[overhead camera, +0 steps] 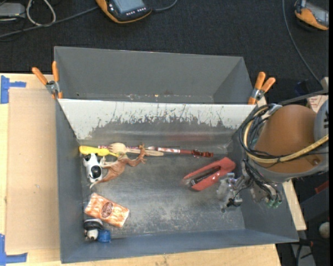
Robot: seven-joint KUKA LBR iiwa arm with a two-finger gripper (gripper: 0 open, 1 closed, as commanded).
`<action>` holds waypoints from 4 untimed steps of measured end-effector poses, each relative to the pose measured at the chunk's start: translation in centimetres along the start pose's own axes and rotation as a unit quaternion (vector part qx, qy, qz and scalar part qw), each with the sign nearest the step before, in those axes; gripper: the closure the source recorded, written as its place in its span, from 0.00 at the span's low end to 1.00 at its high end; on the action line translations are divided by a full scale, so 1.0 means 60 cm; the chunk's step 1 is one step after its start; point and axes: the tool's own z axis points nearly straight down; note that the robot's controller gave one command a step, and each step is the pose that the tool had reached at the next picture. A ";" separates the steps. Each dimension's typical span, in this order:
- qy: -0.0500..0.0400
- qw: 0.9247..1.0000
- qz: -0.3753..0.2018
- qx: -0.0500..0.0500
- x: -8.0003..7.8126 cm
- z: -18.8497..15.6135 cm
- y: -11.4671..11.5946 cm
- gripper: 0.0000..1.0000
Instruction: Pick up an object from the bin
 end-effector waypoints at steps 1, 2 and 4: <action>0.000 1.000 0.000 0.000 0.000 0.000 0.000 1.00; -0.001 1.000 0.012 0.000 -0.029 0.021 0.017 1.00; -0.001 1.000 0.017 -0.001 -0.045 -0.050 0.044 0.00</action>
Offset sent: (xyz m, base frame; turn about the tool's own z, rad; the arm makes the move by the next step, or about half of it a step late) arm 0.0252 0.0170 -0.0186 0.0345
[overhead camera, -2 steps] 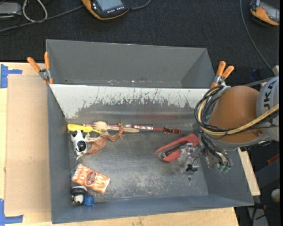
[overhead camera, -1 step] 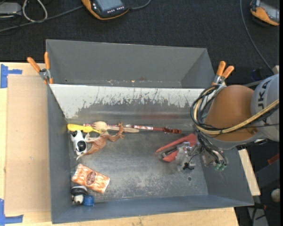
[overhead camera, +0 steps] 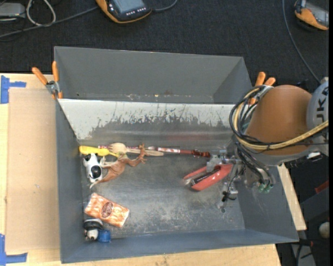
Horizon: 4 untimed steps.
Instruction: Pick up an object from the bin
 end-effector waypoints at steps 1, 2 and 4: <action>0.000 1.000 0.000 0.000 0.000 0.000 0.000 0.00; -0.003 1.000 -0.008 0.000 -0.075 0.111 -0.035 0.00; -0.006 0.999 -0.038 0.000 -0.144 0.157 0.032 1.00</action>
Offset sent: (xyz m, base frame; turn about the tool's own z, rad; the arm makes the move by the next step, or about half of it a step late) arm 0.0441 -0.0210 -0.0681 -0.0169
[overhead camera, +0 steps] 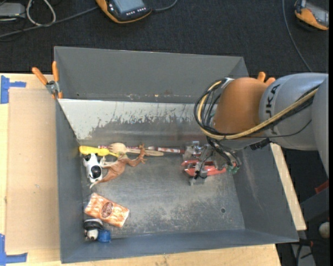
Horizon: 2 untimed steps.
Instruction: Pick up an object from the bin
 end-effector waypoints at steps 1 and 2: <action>0.003 1.000 0.022 -0.003 0.016 -0.112 -0.033 1.00; -0.004 1.000 0.012 -0.014 0.037 -0.106 -0.065 1.00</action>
Offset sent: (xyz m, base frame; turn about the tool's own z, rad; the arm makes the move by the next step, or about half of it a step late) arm -0.0451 -0.0893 -0.0015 0.0053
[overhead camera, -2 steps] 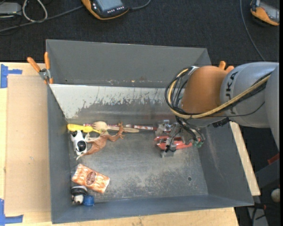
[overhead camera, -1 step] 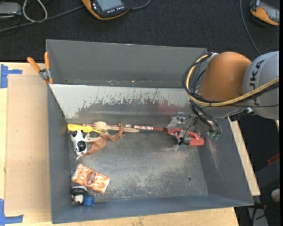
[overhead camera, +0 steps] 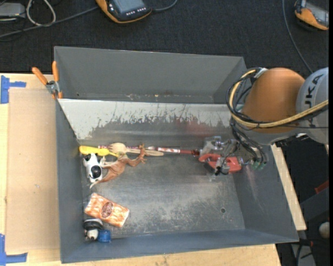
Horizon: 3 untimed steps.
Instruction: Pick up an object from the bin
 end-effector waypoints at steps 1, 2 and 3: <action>0.010 1.000 0.001 0.008 0.009 0.003 -0.010 1.00; 0.005 0.989 -0.147 -0.003 0.038 0.062 -0.036 1.00; 0.010 0.985 -0.174 0.001 0.041 -0.022 -0.051 1.00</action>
Offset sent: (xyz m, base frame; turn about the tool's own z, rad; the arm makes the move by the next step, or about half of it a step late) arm -0.0345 -0.0497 -0.0642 -0.4125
